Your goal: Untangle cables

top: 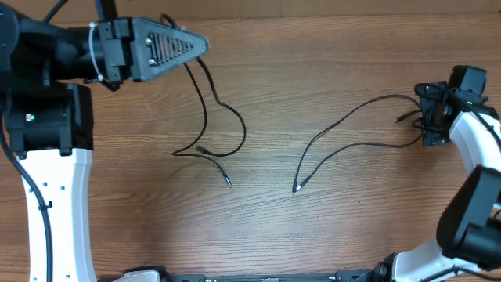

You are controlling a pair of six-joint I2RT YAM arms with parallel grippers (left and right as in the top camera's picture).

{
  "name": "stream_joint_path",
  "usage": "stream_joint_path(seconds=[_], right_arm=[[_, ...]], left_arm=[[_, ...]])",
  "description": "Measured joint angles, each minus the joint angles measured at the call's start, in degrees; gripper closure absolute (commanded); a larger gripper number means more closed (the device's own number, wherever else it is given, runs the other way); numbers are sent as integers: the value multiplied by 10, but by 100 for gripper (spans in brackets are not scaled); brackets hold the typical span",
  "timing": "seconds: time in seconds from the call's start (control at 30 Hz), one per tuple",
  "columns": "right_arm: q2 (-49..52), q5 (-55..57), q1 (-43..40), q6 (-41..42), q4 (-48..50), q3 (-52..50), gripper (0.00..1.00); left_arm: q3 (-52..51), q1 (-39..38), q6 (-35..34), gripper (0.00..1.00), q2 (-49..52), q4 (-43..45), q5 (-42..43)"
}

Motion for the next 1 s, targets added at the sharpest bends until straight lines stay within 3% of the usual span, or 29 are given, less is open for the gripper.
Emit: stream_joint_path(seconds=[0.13,0.4,0.73,0.83,0.93,1.0], right_arm=[[28,55,-2,78,31,0,0],[30,115,-27,121,69,0,0],[69,80,-111,131,76,0,0],[84,49,-118,132,95,0,20],[97,31,-116,132,120,0,30],[105,24,-115,132,142,0,49]], left_arm=[[0,-32,6,86,0,0,-5],[0,-64,28,87,0,-10,-13],[2,-75,113,87,8,-163,-38],[2,-75,140,89,12,-216,-64],[2,-78,161,89,16,-252,-85],[2,-82,178,89,17,-270,-94]])
